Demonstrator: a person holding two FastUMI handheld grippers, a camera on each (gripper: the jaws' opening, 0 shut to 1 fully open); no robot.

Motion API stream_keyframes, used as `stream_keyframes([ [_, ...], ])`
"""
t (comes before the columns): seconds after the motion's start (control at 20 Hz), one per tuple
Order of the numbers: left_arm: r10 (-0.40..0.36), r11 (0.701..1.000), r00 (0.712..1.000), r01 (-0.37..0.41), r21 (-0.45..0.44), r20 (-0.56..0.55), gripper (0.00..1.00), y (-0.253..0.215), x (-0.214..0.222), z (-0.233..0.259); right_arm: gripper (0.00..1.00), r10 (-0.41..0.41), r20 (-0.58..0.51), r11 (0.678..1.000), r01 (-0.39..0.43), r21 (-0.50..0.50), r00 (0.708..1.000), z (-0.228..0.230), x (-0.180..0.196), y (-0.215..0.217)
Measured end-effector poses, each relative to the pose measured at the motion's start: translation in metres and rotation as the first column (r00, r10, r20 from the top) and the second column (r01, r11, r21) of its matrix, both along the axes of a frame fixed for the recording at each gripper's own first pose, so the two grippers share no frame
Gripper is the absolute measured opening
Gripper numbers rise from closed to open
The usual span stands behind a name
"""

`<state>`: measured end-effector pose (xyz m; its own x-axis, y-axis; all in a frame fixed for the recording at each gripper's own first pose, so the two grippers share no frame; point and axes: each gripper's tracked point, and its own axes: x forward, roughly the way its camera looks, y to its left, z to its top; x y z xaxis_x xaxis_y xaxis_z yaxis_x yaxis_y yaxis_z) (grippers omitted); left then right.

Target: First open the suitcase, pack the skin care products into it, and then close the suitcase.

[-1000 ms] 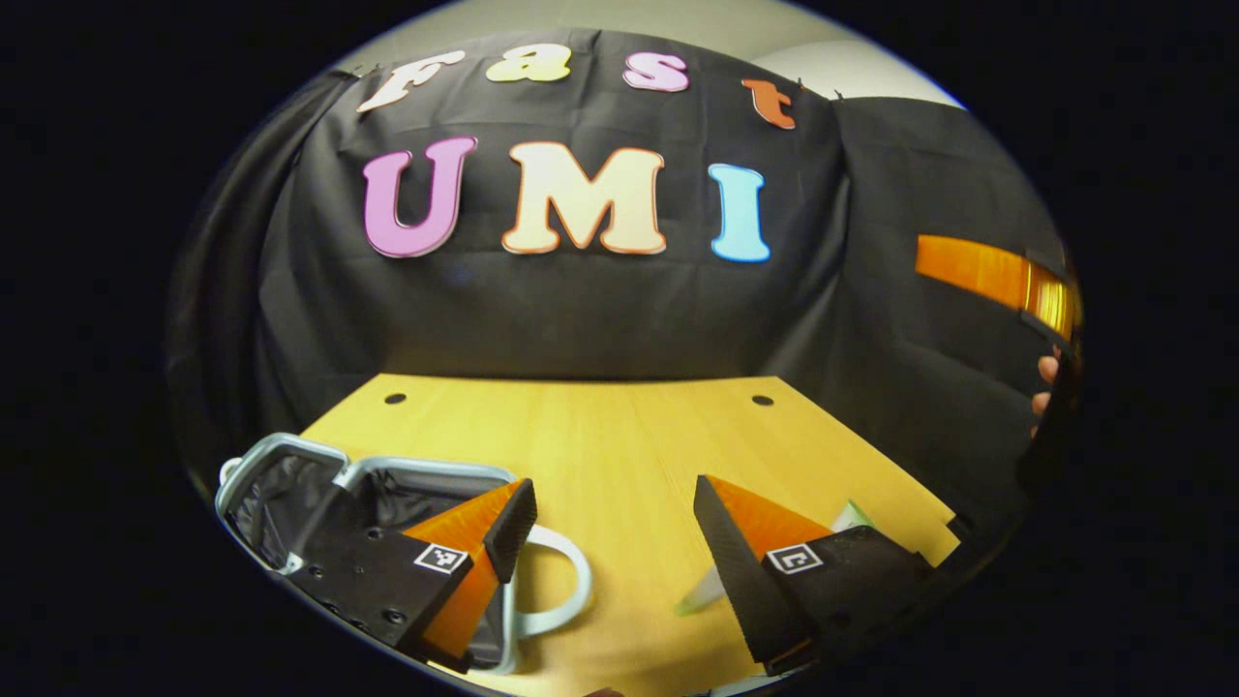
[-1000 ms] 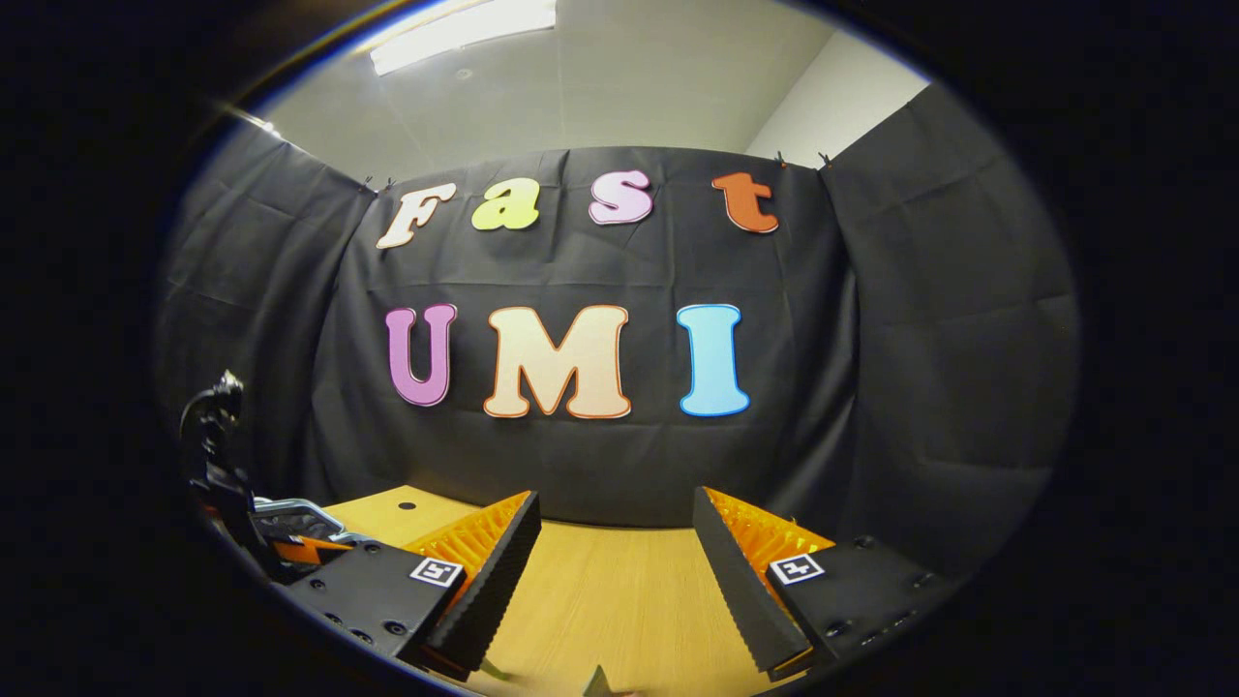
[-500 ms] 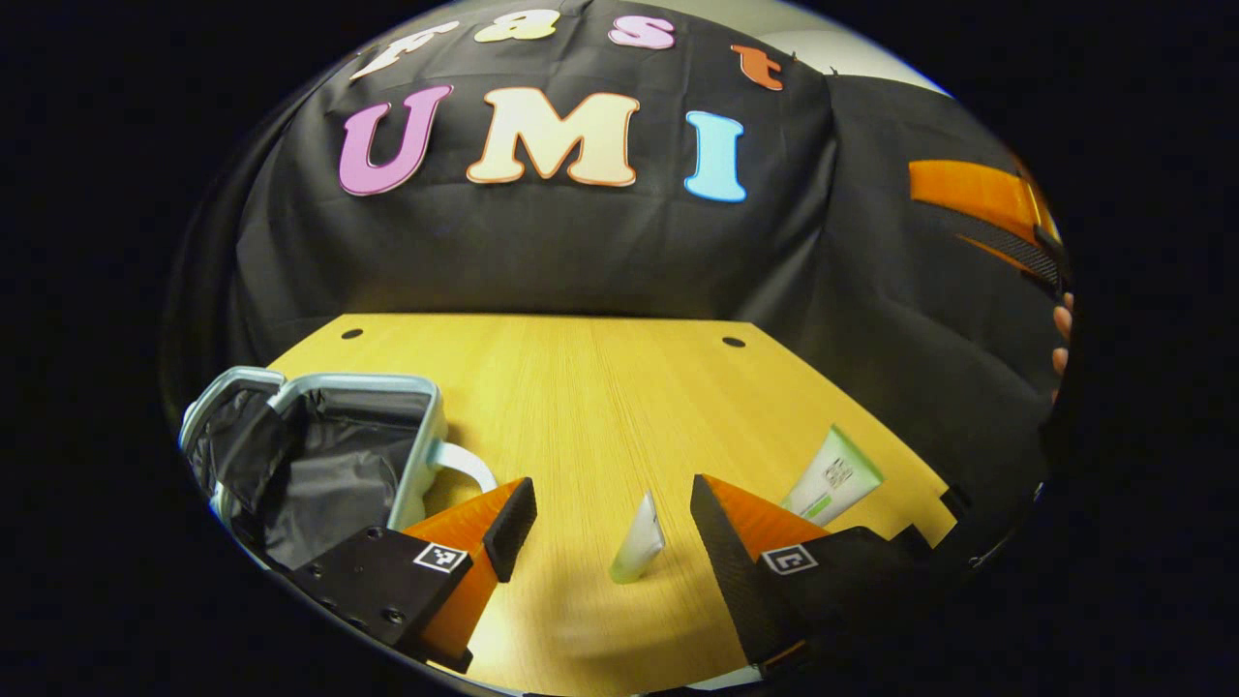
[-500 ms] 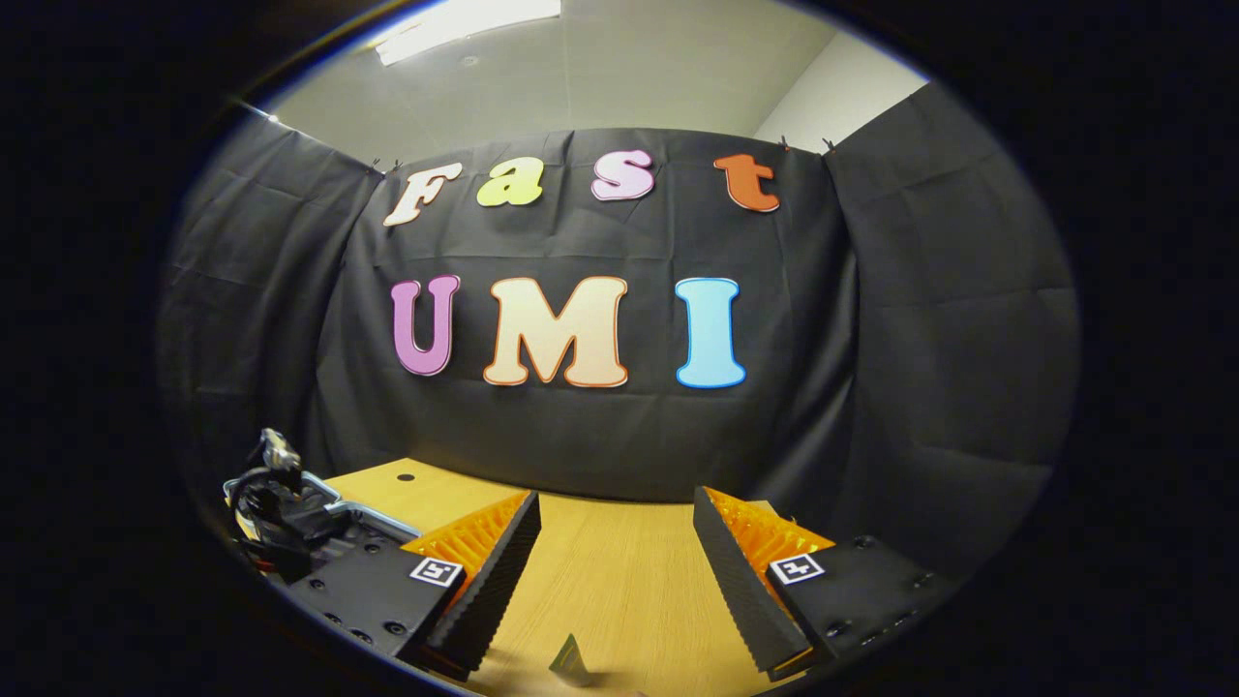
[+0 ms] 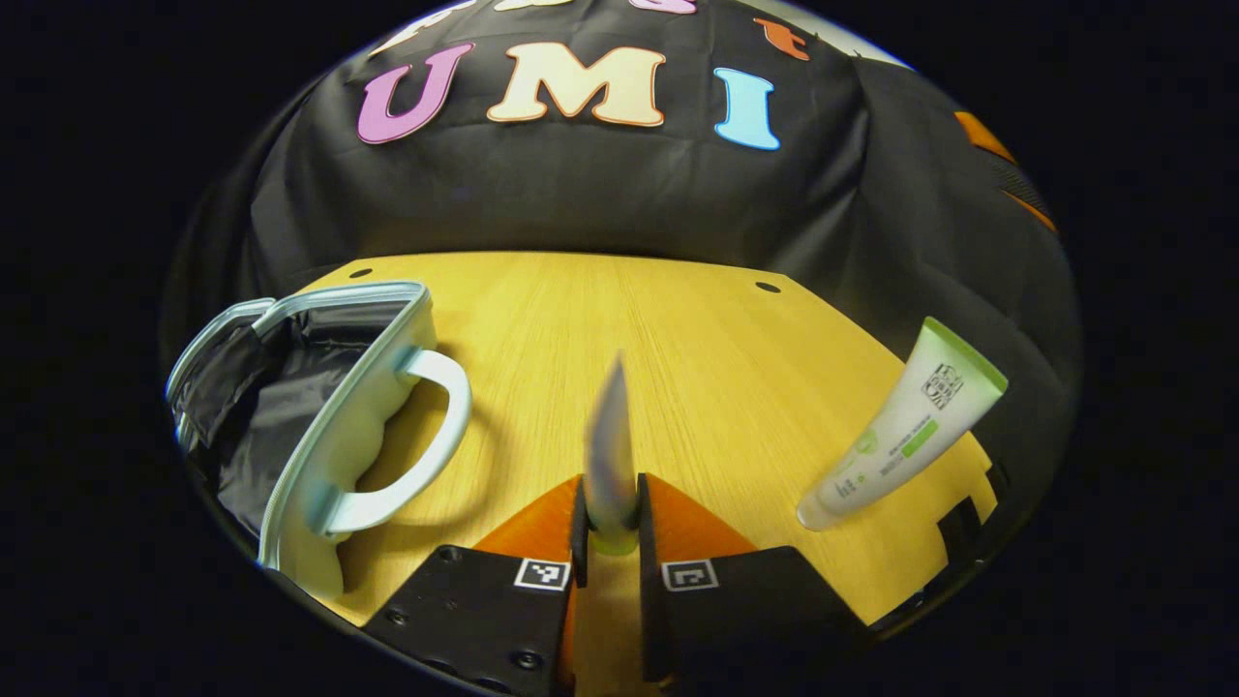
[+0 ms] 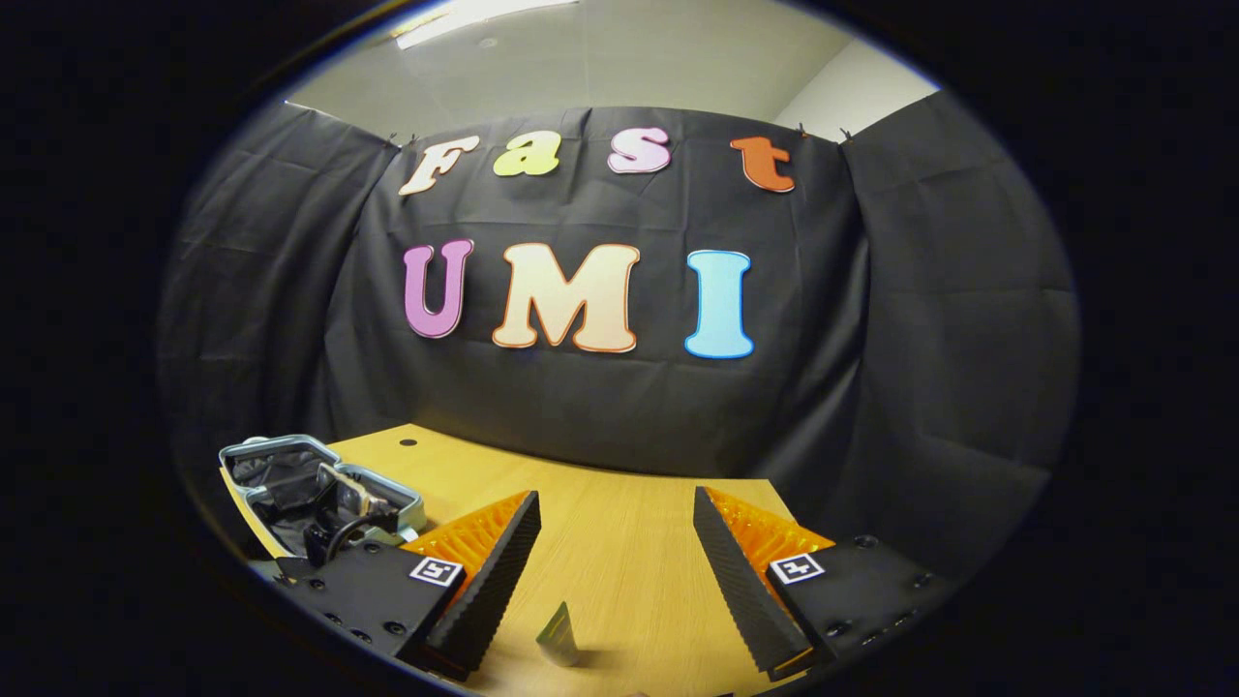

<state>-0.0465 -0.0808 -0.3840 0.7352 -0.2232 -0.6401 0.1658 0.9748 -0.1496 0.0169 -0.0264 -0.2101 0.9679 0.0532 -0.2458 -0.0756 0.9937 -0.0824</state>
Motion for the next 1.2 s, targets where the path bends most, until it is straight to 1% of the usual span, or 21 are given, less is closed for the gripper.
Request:
stream_keyframes([
  [0.05, 0.001, 1.000, 1.000, -0.001, -0.013, -0.010, 0.16, -0.002, 0.002, -0.002, 0.99, 0.004, -0.013, 1.000, -0.004, 0.002, 1.000, -0.008, -0.002, 0.002],
  [0.15, -0.003, 0.999, 0.999, 0.002, -0.034, -0.034, 0.11, -0.003, 0.002, 0.001, 0.99, 0.017, -0.041, 1.000, -0.016, 0.006, 0.999, -0.025, -0.008, 0.005],
  [0.2, -0.009, 1.000, 0.999, 0.008, -0.030, -0.035, 0.09, -0.001, 0.004, 0.005, 0.99, 0.022, -0.055, 1.000, -0.022, 0.007, 0.998, -0.033, -0.010, 0.005],
  [0.35, -0.022, 1.000, 1.000, 0.022, -0.017, -0.020, 0.09, 0.007, 0.010, 0.030, 0.99, 0.036, -0.103, 0.999, -0.034, 0.020, 0.994, -0.062, -0.013, 0.009],
  [0.5, -0.010, 1.000, 1.000, 0.010, -0.009, 0.021, 0.08, 0.021, 0.019, 0.069, 0.99, 0.059, -0.177, 0.997, -0.050, 0.050, 0.982, -0.103, -0.021, 0.017],
  [0.6, 0.024, 1.000, 0.999, -0.025, 0.013, 0.037, 0.08, 0.039, 0.023, 0.093, 1.00, 0.059, -0.223, 0.997, -0.045, 0.066, 0.973, -0.131, -0.027, 0.020],
  [0.65, 0.043, 0.999, 0.998, -0.044, 0.018, 0.045, 0.08, 0.047, 0.024, 0.103, 0.99, 0.063, -0.252, 0.996, -0.047, 0.070, 0.966, -0.147, -0.031, 0.022],
  [0.8, 0.106, 0.993, 0.994, -0.108, 0.045, 0.041, 0.08, 0.076, 0.020, 0.126, 0.99, 0.089, -0.338, 0.995, -0.066, 0.079, 0.937, -0.194, -0.043, 0.029],
  [0.85, 0.128, 0.989, 0.991, -0.131, 0.064, 0.037, 0.12, 0.089, 0.016, 0.130, 0.97, 0.089, -0.363, 0.995, -0.067, 0.073, 0.927, -0.208, -0.044, 0.030],
  [0.9, 0.145, 0.986, 0.989, -0.148, 0.082, 0.040, 0.08, 0.101, 0.016, 0.133, 0.89, 0.093, -0.388, 0.995, -0.072, 0.068, 0.917, -0.221, -0.045, 0.030],
  [1.0, 0.182, 0.975, 0.983, -0.184, 0.124, 0.027, 0.08, 0.125, 0.009, 0.130, 0.74, 0.100, -0.424, 0.994, -0.074, 0.078, 0.900, -0.241, -0.046, 0.031],
  [1.05, 0.201, 0.969, 0.979, -0.202, 0.140, 0.019, 0.08, 0.136, 0.006, 0.126, 0.53, 0.104, -0.430, 0.993, -0.074, 0.086, 0.897, -0.238, -0.048, 0.030],
  [1.1, 0.222, 0.963, 0.975, -0.221, 0.154, 0.006, 0.08, 0.147, 0.002, 0.122, 0.47, 0.119, -0.442, 0.991, -0.083, 0.101, 0.889, -0.240, -0.044, 0.034],
  [1.15, 0.246, 0.956, 0.969, -0.241, 0.168, -0.007, 0.08, 0.160, -0.001, 0.118, 0.38, 0.138, -0.465, 0.988, -0.087, 0.129, 0.875, -0.239, -0.044, 0.037],
  [1.2, 0.269, 0.948, 0.963, -0.260, 0.185, -0.021, 0.09, 0.172, -0.005, 0.113, 0.37, 0.152, -0.481, 0.984, -0.085, 0.157, 0.864, -0.237, -0.043, 0.041],
])
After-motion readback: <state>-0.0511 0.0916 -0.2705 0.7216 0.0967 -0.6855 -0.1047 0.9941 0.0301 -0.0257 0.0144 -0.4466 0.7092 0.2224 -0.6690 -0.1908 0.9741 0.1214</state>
